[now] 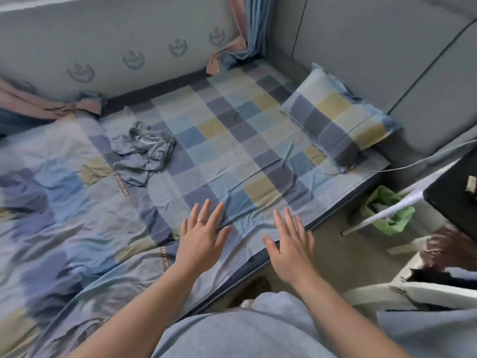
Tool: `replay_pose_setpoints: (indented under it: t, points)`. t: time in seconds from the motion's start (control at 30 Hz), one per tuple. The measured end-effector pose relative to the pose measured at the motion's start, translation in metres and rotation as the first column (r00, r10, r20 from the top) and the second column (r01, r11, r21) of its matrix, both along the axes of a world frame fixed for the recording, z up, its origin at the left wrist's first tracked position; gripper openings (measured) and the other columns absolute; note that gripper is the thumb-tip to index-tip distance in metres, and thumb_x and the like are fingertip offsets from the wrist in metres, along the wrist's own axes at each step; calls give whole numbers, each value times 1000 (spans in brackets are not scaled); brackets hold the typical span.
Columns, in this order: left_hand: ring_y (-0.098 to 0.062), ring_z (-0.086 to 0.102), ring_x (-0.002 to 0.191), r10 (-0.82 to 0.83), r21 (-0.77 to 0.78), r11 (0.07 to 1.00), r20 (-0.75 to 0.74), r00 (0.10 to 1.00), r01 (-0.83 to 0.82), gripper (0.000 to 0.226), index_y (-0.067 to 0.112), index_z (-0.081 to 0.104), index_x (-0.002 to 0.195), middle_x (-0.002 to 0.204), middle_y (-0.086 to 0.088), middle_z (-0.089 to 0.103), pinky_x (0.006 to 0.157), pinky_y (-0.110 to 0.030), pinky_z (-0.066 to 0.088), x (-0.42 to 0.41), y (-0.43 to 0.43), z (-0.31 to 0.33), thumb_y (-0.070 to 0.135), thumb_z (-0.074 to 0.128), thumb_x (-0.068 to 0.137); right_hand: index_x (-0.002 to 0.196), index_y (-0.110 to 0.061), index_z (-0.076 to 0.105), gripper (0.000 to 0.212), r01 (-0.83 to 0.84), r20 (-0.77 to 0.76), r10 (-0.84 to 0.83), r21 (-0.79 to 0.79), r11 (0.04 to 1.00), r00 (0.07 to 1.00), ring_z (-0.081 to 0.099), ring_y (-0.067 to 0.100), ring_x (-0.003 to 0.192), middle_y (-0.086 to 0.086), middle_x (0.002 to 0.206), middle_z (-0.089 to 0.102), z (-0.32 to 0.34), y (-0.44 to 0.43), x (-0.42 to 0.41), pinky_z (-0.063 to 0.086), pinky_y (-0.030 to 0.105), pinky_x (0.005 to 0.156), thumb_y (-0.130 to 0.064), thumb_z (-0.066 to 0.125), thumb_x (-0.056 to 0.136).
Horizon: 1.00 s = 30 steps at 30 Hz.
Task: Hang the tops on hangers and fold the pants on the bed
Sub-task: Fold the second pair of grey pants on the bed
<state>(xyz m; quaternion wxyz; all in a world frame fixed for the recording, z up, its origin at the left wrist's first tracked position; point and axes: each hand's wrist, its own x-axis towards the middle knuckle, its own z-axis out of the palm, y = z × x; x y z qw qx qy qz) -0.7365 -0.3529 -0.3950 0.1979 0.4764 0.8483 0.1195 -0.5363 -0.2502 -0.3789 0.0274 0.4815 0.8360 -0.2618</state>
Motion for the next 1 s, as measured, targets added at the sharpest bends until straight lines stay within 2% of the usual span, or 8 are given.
replay_pose_setpoints:
  t: [0.17, 0.37, 0.6, 0.67, 0.77, 0.83, 0.93, 1.0]
  points:
    - [-19, -7, 155, 145, -25, 989, 15, 989, -144, 62, 44, 8, 158, 169, 6, 0, 124, -45, 4, -45, 18, -11, 62, 24, 101, 156, -42, -14, 67, -172, 71, 172, -7, 985, 983, -23, 16, 151, -14, 163, -26, 3, 48, -57, -9, 50, 121, -58, 23, 103]
    - [-20, -7, 155, 313, -33, 950, 27, 949, -312, 62, 43, 8, 158, 169, 5, 0, 124, -46, 5, -98, 51, -14, 61, 27, 102, 155, -42, -15, 67, -329, 74, 329, -12, 944, 942, -23, 18, 152, -13, 163, -27, 9, 102, -130, -9, 51, 122, -57, 24, 103]
    - [-20, -6, 155, 400, 44, 916, -4, 916, -400, 65, 44, 12, 157, 169, 6, 2, 123, -47, 7, -187, 82, -30, 66, 21, 96, 156, -42, -14, 67, -391, 52, 388, 73, 918, 920, -21, 18, 152, -15, 162, -27, 3, 149, -223, -9, 50, 122, -58, 24, 103]
    - [-20, -4, 155, 413, 45, 910, -29, 910, -412, 65, 43, 12, 158, 169, 6, 3, 122, -47, 8, -221, 89, -51, 66, 23, 98, 155, -43, -16, 68, -406, 42, 404, 100, 908, 914, -21, 17, 152, -15, 163, -26, -12, 157, -258, -10, 50, 121, -64, 17, 99]
    - [-21, 0, 155, 432, 73, 900, -27, 901, -430, 79, 42, 16, 158, 168, 5, 9, 122, -46, 10, -272, 93, -90, 74, 10, 86, 155, -44, -15, 80, -411, 9, 413, 132, 902, 911, -21, 17, 152, -17, 161, -28, -47, 161, -314, -9, 50, 121, -71, -3, 80]
    - [-21, 1, 155, 441, 67, 896, -13, 897, -439, 85, 42, 17, 158, 168, 5, 10, 122, -46, 10, -310, 95, -114, 76, 4, 80, 155, -44, -15, 84, -412, 18, 413, 123, 903, 911, -22, 16, 152, -17, 161, -28, -74, 160, -357, -8, 50, 121, -70, -6, 76]
    - [-22, 1, 155, 460, 10, 887, 31, 887, -461, 73, 42, 17, 158, 168, 4, 10, 122, -47, 12, -362, 89, -143, 72, 21, 92, 156, -42, -12, 82, -412, 73, 408, 60, 909, 910, -20, 17, 153, -14, 164, -23, -107, 155, -418, -5, 52, 122, -72, -1, 81]
    - [-23, 3, 154, 486, -18, 874, 67, 871, -486, 64, 41, 18, 158, 168, 3, 12, 122, -47, 13, -393, 81, -163, 62, 32, 99, 157, -41, -10, 72, -427, 131, 423, 2, 904, 897, -17, 19, 153, -13, 165, -21, -126, 149, -456, -4, 53, 122, -67, 17, 96]
